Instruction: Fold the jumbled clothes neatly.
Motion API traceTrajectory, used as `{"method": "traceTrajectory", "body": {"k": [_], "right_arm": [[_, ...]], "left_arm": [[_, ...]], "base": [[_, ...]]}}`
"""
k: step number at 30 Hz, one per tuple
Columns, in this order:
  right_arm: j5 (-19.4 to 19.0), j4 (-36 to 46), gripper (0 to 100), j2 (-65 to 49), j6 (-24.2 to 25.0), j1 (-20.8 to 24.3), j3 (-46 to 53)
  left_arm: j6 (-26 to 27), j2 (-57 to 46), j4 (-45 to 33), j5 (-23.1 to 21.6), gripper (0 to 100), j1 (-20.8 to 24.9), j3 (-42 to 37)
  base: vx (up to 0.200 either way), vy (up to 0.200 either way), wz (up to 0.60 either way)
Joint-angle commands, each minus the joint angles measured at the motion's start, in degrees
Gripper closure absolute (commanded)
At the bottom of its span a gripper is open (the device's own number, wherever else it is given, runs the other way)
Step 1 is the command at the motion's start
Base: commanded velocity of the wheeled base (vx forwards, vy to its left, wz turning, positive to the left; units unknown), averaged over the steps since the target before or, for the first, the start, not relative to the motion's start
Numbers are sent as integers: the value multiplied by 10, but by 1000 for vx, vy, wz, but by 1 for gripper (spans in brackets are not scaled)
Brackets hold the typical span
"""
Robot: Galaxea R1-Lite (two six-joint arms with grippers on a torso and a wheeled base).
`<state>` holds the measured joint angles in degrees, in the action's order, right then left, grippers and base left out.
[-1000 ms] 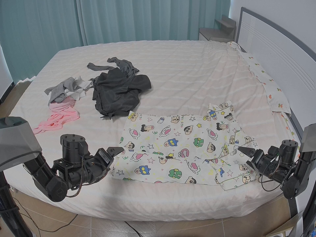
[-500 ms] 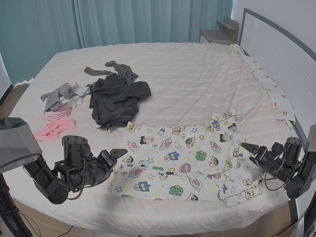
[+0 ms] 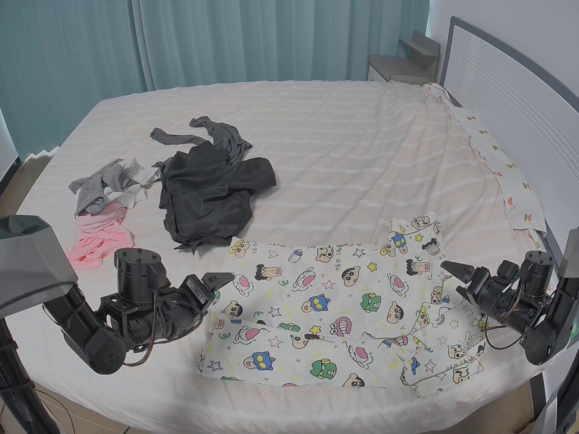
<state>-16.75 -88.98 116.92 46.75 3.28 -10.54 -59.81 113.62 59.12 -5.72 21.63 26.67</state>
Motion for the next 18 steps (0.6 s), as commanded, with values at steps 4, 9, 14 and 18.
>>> {"method": "traceTrajectory", "body": {"k": [4, 9, 14, 18], "right_arm": [[0, -8, 0, 0, 0, 0, 0], [0, -8, 0, 0, 0, 0, 0], [0, -8, 0, 2, 0, 0, 0], [0, -8, 0, 3, -3, 0, 0]], "left_arm": [[0, 2, 0, 0, 0, 3, 0], [1, 3, 0, 0, 0, 4, 0], [0, 3, 0, 6, 0, 4, 2], [0, 4, 0, 13, 0, 3, 6]], "base": [[0, -200, 0], [0, -200, 0], [0, -80, 0], [0, 0, 0]]}}
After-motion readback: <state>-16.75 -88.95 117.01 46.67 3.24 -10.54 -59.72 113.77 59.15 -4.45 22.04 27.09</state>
